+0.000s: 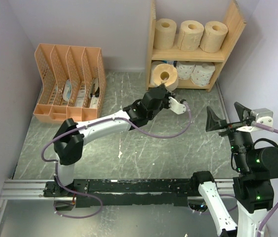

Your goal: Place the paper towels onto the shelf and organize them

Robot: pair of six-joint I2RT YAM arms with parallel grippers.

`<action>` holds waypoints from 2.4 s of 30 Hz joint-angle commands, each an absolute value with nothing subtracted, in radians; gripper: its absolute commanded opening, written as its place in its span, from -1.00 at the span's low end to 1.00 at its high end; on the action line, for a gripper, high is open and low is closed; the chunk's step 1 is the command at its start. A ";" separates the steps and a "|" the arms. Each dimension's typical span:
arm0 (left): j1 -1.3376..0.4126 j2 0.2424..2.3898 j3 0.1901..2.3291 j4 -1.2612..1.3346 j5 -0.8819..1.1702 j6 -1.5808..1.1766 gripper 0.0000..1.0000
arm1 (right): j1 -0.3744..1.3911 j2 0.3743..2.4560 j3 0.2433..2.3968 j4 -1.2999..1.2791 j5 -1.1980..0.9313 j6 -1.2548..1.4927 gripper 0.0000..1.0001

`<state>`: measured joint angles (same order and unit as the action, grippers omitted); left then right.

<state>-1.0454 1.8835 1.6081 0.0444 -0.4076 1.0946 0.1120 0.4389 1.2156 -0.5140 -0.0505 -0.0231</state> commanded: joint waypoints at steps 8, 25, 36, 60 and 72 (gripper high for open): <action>-0.991 2.086 1.963 0.294 -0.323 1.538 -0.86 | 0.108 0.413 1.173 -0.472 -0.031 -0.021 0.89; -0.931 2.249 2.402 -0.168 -0.189 1.487 -0.86 | 0.108 0.430 1.115 -0.430 -0.064 -0.040 0.89; -0.880 2.261 2.442 -0.219 -0.116 1.430 -0.84 | 0.109 0.429 1.074 -0.395 -0.074 -0.044 0.89; -0.767 2.346 2.470 -0.010 -0.034 1.422 -0.07 | 0.108 0.451 1.060 -0.383 -0.080 -0.073 0.90; -0.768 2.419 2.488 0.157 -0.050 1.438 0.20 | 0.109 0.451 1.049 -0.389 -0.075 -0.086 0.91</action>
<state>-0.7673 2.3943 2.4470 0.0715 -0.0494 1.4292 0.1120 0.4469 1.0561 -0.3965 -0.0784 -0.0700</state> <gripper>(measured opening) 0.596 0.955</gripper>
